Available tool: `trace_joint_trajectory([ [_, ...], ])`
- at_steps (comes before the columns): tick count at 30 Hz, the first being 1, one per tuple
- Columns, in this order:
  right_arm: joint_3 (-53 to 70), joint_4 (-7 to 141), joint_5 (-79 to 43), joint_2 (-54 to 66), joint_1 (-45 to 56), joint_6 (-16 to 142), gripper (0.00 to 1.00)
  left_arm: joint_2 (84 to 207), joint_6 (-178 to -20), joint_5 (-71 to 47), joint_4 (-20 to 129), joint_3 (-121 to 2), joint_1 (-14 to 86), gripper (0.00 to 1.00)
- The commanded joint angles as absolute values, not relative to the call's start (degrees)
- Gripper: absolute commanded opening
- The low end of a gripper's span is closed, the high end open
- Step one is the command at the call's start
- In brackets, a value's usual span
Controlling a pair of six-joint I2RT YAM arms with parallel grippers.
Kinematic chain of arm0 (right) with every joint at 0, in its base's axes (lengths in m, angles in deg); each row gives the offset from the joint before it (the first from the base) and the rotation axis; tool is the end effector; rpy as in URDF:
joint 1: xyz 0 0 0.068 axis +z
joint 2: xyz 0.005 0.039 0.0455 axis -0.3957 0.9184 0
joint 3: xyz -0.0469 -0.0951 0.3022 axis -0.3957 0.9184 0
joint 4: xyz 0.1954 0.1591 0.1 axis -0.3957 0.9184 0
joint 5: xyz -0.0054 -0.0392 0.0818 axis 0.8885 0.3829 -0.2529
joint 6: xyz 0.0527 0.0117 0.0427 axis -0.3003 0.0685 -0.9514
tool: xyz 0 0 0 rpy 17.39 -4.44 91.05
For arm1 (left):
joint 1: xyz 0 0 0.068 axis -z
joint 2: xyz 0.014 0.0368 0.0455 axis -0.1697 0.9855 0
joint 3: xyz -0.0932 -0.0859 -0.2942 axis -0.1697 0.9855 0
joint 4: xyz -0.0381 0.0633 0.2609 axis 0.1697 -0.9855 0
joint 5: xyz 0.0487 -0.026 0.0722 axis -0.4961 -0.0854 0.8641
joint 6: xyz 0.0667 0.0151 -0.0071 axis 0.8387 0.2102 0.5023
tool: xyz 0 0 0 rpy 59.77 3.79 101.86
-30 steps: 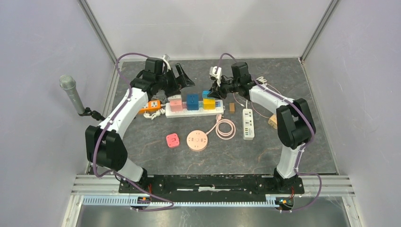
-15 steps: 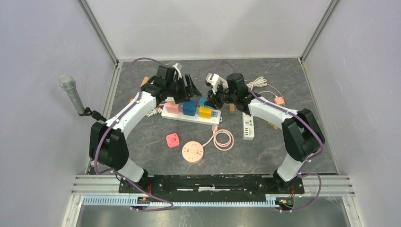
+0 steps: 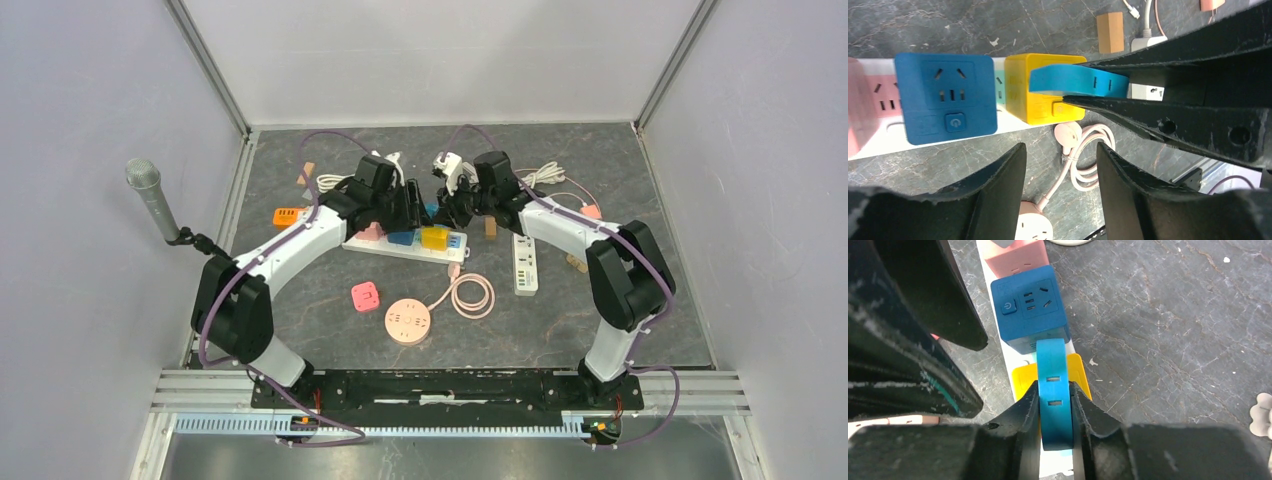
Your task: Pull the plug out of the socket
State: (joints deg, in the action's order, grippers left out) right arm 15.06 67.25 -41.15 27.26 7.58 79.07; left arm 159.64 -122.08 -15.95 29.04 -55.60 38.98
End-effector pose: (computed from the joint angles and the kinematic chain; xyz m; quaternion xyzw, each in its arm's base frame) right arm 0.3579 0.2472 0.2613 -0.4091 0.7579 0.3142 0.3993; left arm 0.3155 -0.1899 0.2987 0.0001 0.9188 -0.2848 0.2733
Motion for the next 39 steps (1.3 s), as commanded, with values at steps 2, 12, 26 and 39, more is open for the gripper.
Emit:
trace_joint_trajectory([
  [2,12.21,67.06,-44.35,27.44,5.59,78.91,0.17,158.97,-118.37,-10.49,31.13,-55.79,40.43,0.58],
  [12,10.09,70.14,-50.87,29.89,3.39,79.84,0.0,161.98,-117.35,-8.9,37.11,-52.56,42.4,0.51],
  [26,11.05,65.44,-52.12,27.85,3.36,75.0,0.0,166.25,-116.57,-2.0,36.39,-51.12,44.84,0.44],
  [39,13.46,59.25,-52.34,25.09,3.23,72.14,0.0,165.91,-115.66,6.1,34.0,-44.92,46.47,0.43],
])
